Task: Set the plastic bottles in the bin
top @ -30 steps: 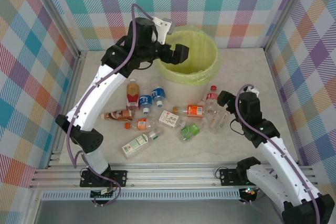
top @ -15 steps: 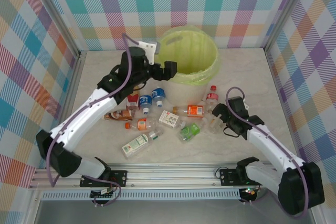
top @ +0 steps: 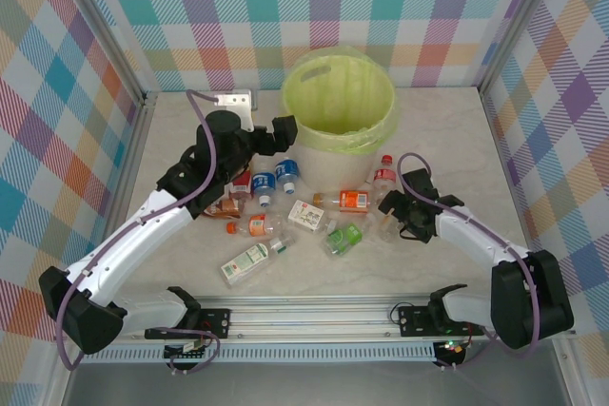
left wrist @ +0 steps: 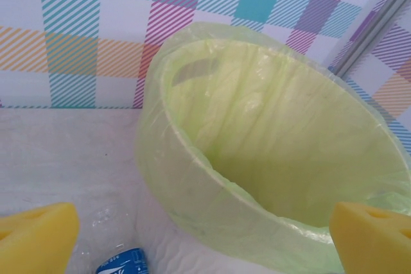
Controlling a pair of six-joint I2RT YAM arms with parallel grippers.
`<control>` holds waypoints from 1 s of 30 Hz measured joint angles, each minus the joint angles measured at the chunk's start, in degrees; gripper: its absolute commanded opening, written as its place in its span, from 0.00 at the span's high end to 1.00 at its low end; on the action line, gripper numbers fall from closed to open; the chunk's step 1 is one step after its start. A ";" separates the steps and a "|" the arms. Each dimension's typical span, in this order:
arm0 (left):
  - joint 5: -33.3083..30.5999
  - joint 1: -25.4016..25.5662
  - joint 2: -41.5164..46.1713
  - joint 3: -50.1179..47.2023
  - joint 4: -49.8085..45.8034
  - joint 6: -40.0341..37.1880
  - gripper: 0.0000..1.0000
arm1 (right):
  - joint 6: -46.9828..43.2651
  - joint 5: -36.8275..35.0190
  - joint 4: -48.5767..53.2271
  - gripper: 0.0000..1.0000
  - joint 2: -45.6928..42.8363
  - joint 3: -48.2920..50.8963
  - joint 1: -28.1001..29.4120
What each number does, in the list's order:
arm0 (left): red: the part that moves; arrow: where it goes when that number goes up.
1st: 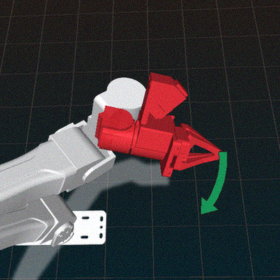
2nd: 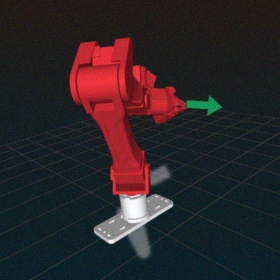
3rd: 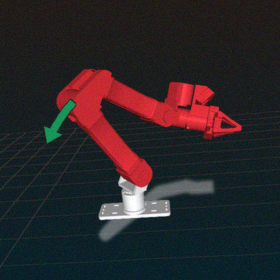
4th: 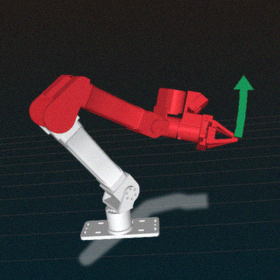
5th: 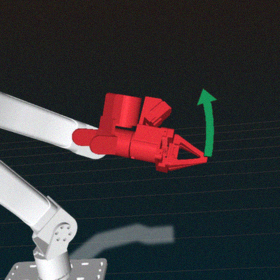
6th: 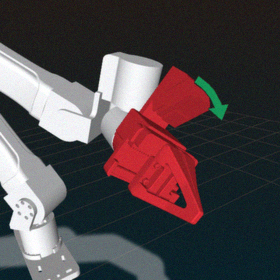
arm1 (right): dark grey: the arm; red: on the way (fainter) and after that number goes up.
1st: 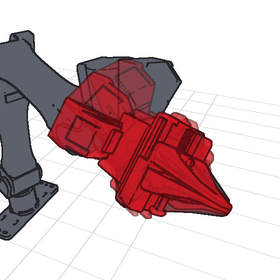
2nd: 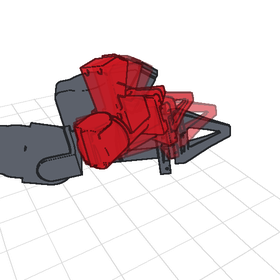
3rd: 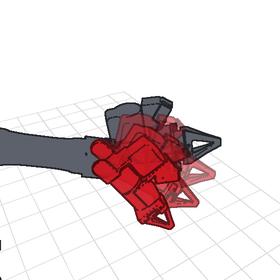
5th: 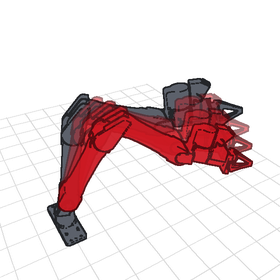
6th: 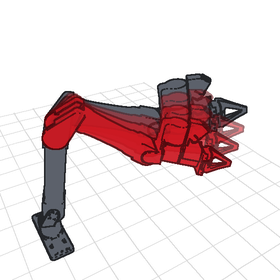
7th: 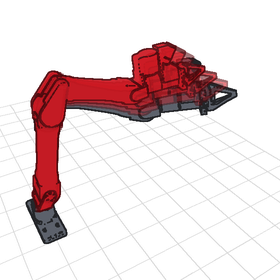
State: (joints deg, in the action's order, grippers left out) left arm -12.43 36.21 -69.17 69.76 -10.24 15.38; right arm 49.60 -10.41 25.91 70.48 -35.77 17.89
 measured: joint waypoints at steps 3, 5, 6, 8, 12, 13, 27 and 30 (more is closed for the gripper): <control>-0.90 -0.15 0.00 0.00 -0.13 0.31 0.00 | -0.98 -0.66 -0.28 0.07 0.72 0.00 -0.24; -1.53 -0.15 0.00 0.00 -0.26 0.42 0.00 | -1.31 -0.68 -0.59 0.10 1.60 0.02 -0.55; -1.92 -0.15 0.00 0.00 -0.31 0.48 0.00 | -1.64 -0.66 -0.81 0.12 2.16 0.02 -0.63; -2.71 -0.37 0.02 -0.20 -0.28 0.72 0.00 | -2.10 -0.68 -1.20 0.15 3.39 0.02 -0.63; -3.80 -0.76 0.02 -1.31 -0.55 1.60 0.00 | -2.49 -0.92 -2.08 0.20 5.33 0.02 -0.63; -3.93 -0.92 0.02 -1.57 -0.72 1.79 0.00 | -2.49 -1.07 -2.40 0.21 5.84 0.02 -0.63; -4.85 -2.25 0.04 -2.99 -1.99 4.13 0.00 | -2.54 -4.26 -5.33 0.37 4.39 3.28 -0.63; -5.27 -2.29 0.13 -3.50 -1.68 4.81 0.00 | -3.04 -5.38 -5.27 0.42 0.90 4.76 -0.63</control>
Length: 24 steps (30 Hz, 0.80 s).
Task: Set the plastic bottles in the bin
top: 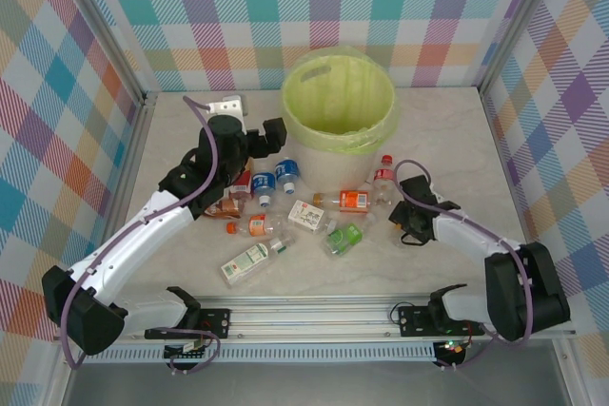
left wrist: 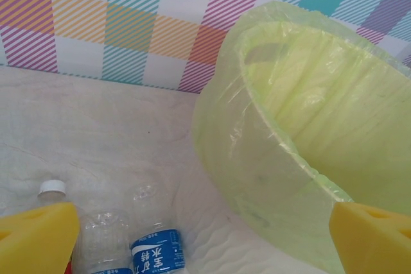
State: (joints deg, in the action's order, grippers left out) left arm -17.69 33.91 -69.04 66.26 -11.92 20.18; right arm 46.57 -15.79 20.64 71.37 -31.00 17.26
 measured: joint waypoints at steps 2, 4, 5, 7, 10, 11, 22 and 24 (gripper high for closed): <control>0.00 -0.11 0.04 -0.48 0.04 0.22 0.00 | -0.63 -0.70 0.02 0.45 -3.17 0.76 0.00; -0.02 -0.26 0.07 -1.03 0.04 0.52 0.00 | -1.22 -1.51 0.04 0.46 -6.80 1.14 0.00; -0.02 -0.33 0.07 -1.22 0.07 0.72 0.00 | -1.46 -1.77 -0.02 0.46 -8.09 1.22 0.00; -0.35 -0.63 0.07 -1.36 -0.11 1.42 0.00 | -2.86 -1.77 -0.31 0.45 -12.07 1.44 0.00; -0.90 -1.22 0.11 -1.36 -0.33 2.21 0.00 | -6.40 0.00 -2.62 0.46 -18.67 2.62 0.00; -1.05 -1.46 0.11 -1.36 -0.61 2.49 0.00 | -7.34 0.48 -3.21 0.47 -20.48 2.91 0.00; -1.27 -4.76 0.13 -1.99 -7.54 6.45 0.00 | -19.58 13.77 -11.74 0.48 -29.75 -3.32 0.00; -0.83 -5.44 0.13 -2.19 -8.94 7.17 0.00 | -21.33 16.70 -13.57 0.48 -27.80 -7.98 0.00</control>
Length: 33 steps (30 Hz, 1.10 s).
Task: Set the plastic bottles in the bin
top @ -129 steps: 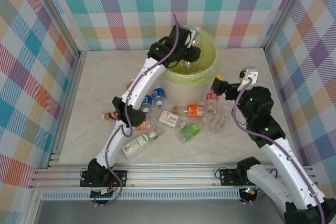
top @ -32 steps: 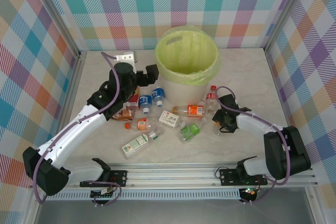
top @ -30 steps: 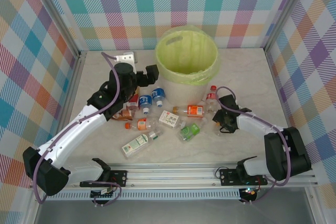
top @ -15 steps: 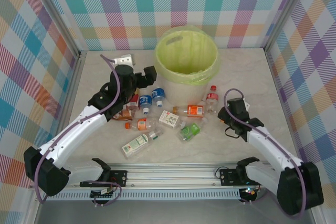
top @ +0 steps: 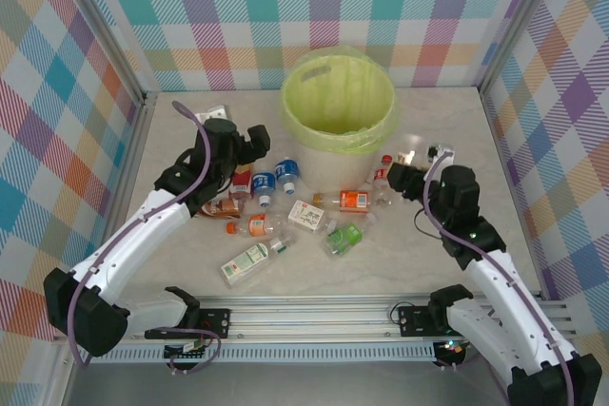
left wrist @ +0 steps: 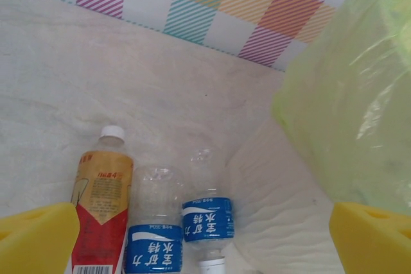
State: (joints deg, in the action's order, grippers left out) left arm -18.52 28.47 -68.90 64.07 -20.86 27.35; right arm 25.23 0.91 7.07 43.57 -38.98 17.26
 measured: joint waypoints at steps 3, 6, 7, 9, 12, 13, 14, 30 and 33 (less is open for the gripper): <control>0.48 -0.83 0.07 -0.22 -2.58 0.92 0.00 | -2.29 4.68 -3.89 0.49 4.00 -8.26 0.00; 0.72 -1.36 0.90 -0.96 -5.18 1.75 0.00 | -3.54 9.53 -6.71 0.49 9.46 -17.51 0.00; 0.98 -1.60 1.40 -1.29 -6.34 1.84 0.00 | -3.76 11.15 -7.54 0.48 11.72 -20.90 0.00; 1.49 -1.86 2.34 -1.68 -8.55 1.86 0.00 | -4.00 13.90 -8.83 0.48 16.06 -26.67 0.00; 2.05 -2.16 3.23 -1.68 -12.24 1.84 0.00 | -4.74 16.94 -8.92 0.48 23.08 -34.49 0.02; 2.23 -2.29 3.41 -1.70 -13.62 1.84 0.00 | -4.81 17.70 -8.63 0.48 25.53 -36.85 0.02; 2.40 -2.36 3.52 -1.70 -14.99 1.81 0.00 | -4.83 18.29 -8.17 0.48 28.22 -39.15 0.07; 17.00 -2.43 1.22 -5.38 -22.69 -1.18 0.00 | -11.04 17.16 17.86 0.40 53.11 -63.47 4.59; 18.40 -2.43 1.14 -5.90 -22.97 -1.64 0.00 | -12.96 15.80 22.38 0.37 55.84 -66.90 6.27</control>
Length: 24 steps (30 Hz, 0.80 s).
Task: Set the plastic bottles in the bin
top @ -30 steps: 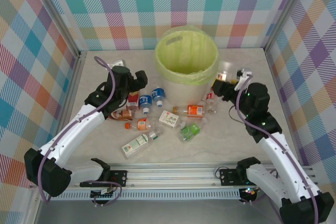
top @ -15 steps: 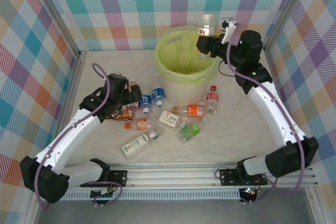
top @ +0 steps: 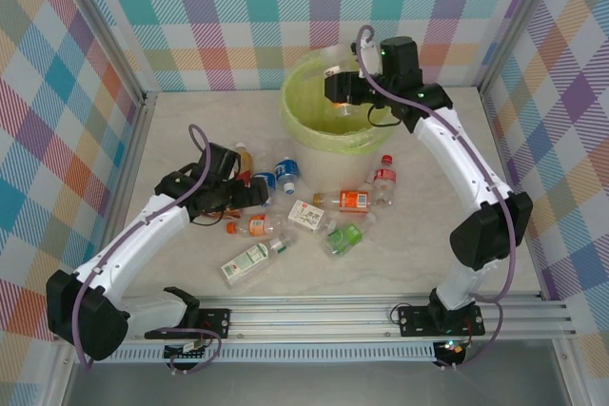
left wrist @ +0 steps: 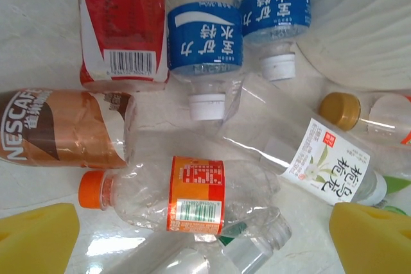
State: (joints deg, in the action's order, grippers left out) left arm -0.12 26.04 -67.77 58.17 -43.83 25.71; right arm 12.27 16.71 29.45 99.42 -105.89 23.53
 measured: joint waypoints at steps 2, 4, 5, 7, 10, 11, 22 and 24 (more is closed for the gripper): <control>0.76 0.00 0.02 -0.57 0.04 -0.31 0.00 | -0.87 -0.66 2.21 0.32 1.70 -1.79 0.79; 1.40 0.00 0.07 -1.77 0.15 -0.72 0.00 | -1.53 -0.96 3.72 0.26 2.99 -2.97 1.42; 1.75 0.00 0.11 -2.78 0.26 -0.92 0.00 | -2.01 -1.07 4.09 0.23 3.37 -3.13 1.70; 2.47 0.00 0.11 -4.55 0.26 -1.03 0.00 | -2.60 -1.16 4.81 0.19 3.56 -3.08 2.01; 3.37 0.00 0.11 -6.19 0.24 -1.05 0.00 | -2.67 -1.25 3.61 0.17 2.73 -1.79 2.12; 3.76 0.00 0.11 -6.51 0.26 -1.05 0.00 | -2.67 -1.22 2.67 0.16 1.86 -0.31 2.12; 4.98 1.18 2.64 -9.20 -2.93 -0.85 0.00 | -1.11 -2.05 -10.71 0.08 -16.65 21.27 2.12; 4.81 2.99 3.28 -9.25 -3.74 -0.85 0.00 | -0.66 -2.95 -13.75 0.07 -20.46 25.57 2.12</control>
State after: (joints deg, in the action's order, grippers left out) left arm 4.69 29.04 -64.49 48.93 -47.57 24.86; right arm 11.62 13.76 15.70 78.96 -80.31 25.65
